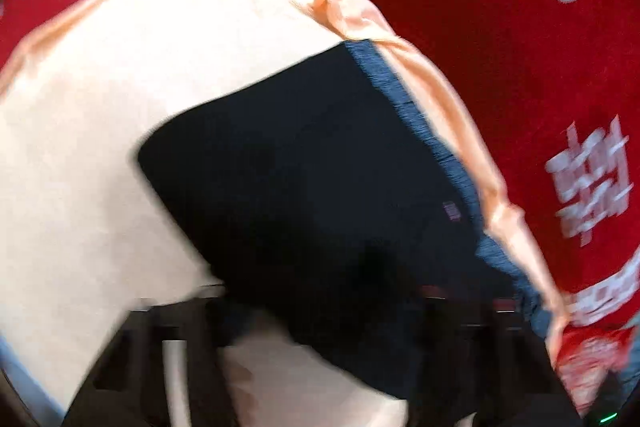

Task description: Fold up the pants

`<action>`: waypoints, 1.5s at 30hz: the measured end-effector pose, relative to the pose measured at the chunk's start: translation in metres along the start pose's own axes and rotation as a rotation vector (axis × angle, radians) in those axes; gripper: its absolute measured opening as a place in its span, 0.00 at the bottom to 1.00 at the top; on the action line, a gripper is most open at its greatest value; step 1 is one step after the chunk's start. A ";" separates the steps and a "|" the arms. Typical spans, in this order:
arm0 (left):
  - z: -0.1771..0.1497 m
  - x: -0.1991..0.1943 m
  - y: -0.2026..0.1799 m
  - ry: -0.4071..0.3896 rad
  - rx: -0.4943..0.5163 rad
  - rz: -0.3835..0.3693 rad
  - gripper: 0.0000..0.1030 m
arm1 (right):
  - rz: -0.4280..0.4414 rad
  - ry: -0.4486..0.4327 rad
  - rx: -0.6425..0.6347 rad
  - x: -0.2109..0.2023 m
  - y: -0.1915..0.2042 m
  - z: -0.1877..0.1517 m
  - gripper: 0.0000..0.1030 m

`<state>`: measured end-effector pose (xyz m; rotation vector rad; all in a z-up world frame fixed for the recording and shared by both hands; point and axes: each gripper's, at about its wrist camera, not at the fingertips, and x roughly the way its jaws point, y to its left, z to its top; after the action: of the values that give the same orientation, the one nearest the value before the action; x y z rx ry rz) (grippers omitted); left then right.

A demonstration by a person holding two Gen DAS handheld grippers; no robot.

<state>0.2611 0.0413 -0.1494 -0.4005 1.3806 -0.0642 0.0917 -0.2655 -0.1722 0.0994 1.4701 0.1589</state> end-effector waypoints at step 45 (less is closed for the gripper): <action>-0.125 -0.097 -0.209 -0.313 0.881 0.103 0.36 | 0.568 0.071 -0.099 -0.067 0.034 0.158 0.17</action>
<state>0.1610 -0.1560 -0.0096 0.3853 0.9434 -0.4841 0.2411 -0.2385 -0.0856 0.4346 1.4701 0.7005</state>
